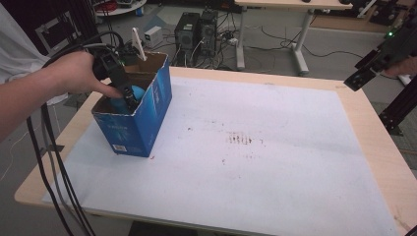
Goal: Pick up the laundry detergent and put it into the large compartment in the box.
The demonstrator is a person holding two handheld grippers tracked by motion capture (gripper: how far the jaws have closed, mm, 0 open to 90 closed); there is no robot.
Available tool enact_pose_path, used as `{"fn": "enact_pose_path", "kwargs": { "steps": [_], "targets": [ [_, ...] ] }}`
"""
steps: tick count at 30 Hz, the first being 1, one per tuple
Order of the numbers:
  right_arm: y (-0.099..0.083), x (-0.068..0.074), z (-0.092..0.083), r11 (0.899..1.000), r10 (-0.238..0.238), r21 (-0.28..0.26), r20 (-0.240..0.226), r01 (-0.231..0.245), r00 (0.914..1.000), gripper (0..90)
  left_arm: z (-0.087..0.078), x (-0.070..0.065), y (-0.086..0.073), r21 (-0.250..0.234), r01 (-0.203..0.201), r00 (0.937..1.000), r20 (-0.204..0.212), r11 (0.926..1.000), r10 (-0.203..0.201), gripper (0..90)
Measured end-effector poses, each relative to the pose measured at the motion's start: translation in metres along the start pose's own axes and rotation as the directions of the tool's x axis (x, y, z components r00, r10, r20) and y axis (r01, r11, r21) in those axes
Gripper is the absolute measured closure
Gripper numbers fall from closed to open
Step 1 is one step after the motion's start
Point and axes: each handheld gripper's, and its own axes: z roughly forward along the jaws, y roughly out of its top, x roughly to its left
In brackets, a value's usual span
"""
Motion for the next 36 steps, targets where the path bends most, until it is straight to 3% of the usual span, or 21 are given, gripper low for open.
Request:
{"fn": "enact_pose_path", "kwargs": {
  "steps": [11,17,22,24,36],
  "targets": [
    [-0.002,-0.002,0.001,1.000,0.004,-0.002,-0.003,-0.004,1.0000,12.1,0.000,0.001,-0.001,0.006,0.008,0.9998,0.018,0.9999,-0.008,30.6],
    [-0.001,-0.001,0.002,1.000,-0.001,-0.002,-0.006,0.001,1.0000,12.1,-0.001,-0.002,-0.003,-0.008,-0.009,0.9997,0.021,0.9999,0.009,22.8],
    [-0.002,0.000,0.002,1.000,-0.003,-0.006,-0.007,0.002,1.0000,12.0,-0.007,-0.002,-0.004,-0.019,-0.018,0.9997,0.015,0.9997,0.019,22.3],
    [-0.002,0.000,0.001,1.000,-0.005,-0.007,-0.006,0.005,1.0000,12.1,-0.011,-0.002,-0.004,-0.021,-0.023,0.9996,0.013,0.9995,0.024,18.9],
    [-0.005,0.000,-0.002,1.000,0.002,-0.014,-0.005,-0.002,1.0000,12.1,-0.050,-0.005,-0.004,-0.054,-0.060,0.9977,-0.033,0.9967,0.059,18.9]
  ]
}}
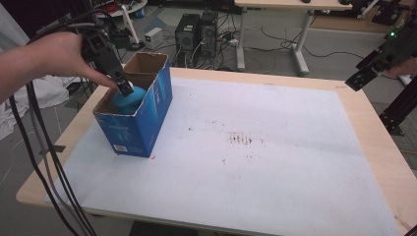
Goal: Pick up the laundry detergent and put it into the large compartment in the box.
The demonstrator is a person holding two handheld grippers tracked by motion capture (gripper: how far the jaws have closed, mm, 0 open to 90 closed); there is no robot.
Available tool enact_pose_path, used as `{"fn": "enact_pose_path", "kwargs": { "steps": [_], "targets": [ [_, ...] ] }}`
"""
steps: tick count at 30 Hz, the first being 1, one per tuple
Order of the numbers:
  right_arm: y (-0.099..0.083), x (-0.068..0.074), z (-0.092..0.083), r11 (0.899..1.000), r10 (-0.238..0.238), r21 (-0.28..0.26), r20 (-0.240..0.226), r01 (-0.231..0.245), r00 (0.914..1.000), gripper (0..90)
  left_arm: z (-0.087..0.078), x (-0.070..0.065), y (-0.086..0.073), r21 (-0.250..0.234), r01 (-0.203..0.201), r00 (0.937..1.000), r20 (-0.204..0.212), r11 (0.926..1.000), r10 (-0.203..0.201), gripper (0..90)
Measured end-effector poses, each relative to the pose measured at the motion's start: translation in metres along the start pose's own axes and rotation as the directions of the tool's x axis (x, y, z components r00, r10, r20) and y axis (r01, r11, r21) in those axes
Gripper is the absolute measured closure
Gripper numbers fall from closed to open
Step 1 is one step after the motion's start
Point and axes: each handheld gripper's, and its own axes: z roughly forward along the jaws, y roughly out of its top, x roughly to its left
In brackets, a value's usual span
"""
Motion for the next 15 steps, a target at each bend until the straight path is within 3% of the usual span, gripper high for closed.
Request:
{"fn": "enact_pose_path", "kwargs": {
  "steps": [9,15],
  "targets": [
    [-0.001,0.000,-0.001,1.000,0.006,-0.005,0.001,-0.006,1.0000,12.1,-0.032,-0.010,0.012,-0.033,-0.042,0.9991,-0.007,0.9986,0.042,18.9],
    [-0.001,0.001,-0.001,1.000,0.004,0.002,0.001,-0.004,1.0000,12.1,-0.038,-0.023,0.028,-0.044,-0.087,0.9962,-0.001,0.9952,0.087,18.9]
  ]
}}
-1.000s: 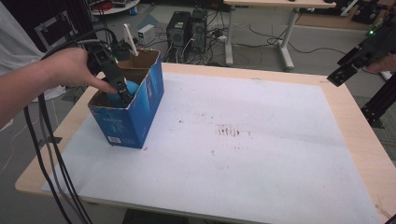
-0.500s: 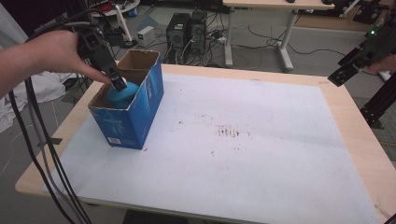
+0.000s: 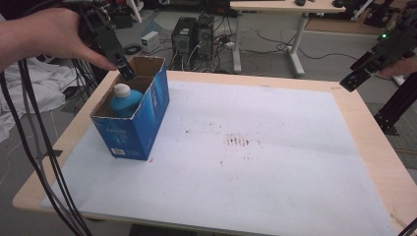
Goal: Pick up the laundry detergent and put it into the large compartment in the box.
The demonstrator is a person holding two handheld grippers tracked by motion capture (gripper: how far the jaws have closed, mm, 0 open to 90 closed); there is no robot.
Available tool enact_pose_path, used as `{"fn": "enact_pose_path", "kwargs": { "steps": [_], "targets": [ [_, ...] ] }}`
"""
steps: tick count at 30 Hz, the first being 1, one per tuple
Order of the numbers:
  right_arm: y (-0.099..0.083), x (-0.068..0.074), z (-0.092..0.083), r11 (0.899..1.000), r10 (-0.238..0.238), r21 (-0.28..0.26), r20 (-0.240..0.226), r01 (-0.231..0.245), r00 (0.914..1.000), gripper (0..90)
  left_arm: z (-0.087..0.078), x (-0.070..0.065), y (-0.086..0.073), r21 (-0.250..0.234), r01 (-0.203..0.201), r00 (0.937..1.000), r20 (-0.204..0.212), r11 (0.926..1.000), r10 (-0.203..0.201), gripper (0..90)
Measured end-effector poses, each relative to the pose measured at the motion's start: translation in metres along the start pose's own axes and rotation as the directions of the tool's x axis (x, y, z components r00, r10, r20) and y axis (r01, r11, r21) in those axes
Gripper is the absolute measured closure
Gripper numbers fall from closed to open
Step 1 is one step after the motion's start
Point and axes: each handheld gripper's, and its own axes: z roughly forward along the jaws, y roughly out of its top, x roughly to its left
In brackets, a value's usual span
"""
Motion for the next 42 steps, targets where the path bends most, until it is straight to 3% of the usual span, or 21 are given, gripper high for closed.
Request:
{"fn": "enact_pose_path", "kwargs": {
  "steps": [12,21,31,42],
  "targets": [
    [0.000,0.003,-0.001,1.000,0.001,-0.005,-0.001,-0.001,1.0000,12.1,0.011,-0.021,0.037,0.004,-0.085,0.9955,0.042,0.9964,0.085,18.9],
    [-0.002,0.001,-0.003,1.000,0.017,-0.004,0.010,-0.017,0.9998,12.1,0.025,-0.034,0.062,0.018,-0.159,0.9847,0.075,0.9871,0.157,18.9],
    [-0.008,-0.002,-0.007,0.999,0.039,-0.010,0.019,-0.039,0.9990,12.1,0.039,-0.045,0.082,0.023,-0.191,0.9785,0.083,0.9812,0.189,18.9],
    [-0.007,-0.004,-0.006,1.000,0.029,-0.010,0.018,-0.029,0.9994,12.1,0.041,-0.056,0.088,0.027,-0.210,0.9748,0.084,0.9774,0.207,18.9]
  ]
}}
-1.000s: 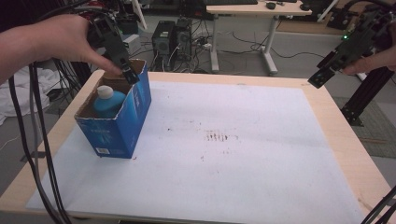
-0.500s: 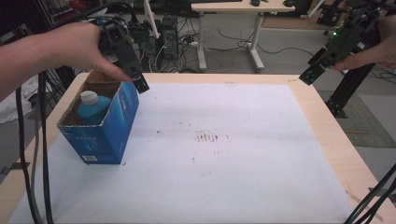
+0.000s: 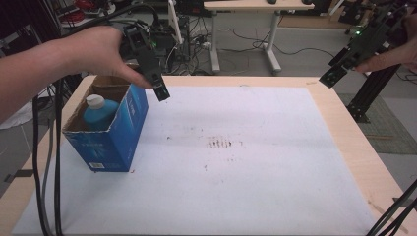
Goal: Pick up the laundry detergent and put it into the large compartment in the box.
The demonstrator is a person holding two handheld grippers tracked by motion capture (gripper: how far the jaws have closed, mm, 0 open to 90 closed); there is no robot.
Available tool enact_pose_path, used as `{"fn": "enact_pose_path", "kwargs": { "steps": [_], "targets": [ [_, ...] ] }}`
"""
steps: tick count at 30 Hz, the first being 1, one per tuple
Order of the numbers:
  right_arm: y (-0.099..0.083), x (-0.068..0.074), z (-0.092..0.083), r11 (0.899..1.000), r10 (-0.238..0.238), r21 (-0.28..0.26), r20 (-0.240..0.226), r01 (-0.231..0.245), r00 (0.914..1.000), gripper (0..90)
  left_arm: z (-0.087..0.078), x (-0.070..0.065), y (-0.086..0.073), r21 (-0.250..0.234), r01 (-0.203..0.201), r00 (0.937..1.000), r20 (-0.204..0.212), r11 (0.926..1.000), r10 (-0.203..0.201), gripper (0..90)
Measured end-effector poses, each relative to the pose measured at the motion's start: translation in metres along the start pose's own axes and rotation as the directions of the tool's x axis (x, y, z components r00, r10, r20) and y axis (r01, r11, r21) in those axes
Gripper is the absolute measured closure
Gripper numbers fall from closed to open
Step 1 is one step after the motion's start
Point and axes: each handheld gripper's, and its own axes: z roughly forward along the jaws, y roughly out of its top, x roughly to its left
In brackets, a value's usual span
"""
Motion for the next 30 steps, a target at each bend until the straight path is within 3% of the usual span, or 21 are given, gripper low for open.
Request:
{"fn": "enact_pose_path", "kwargs": {
  "steps": [30],
  "targets": [
    [0.0040,-0.0018,0.0017,1.000,-0.001,0.007,-0.006,0.001,1.0000,12.1,0.0030,0.0051,0.0024,0.010,0.001,1.0000,0.009,0.9999,-0.001,18.9]
  ]
}}
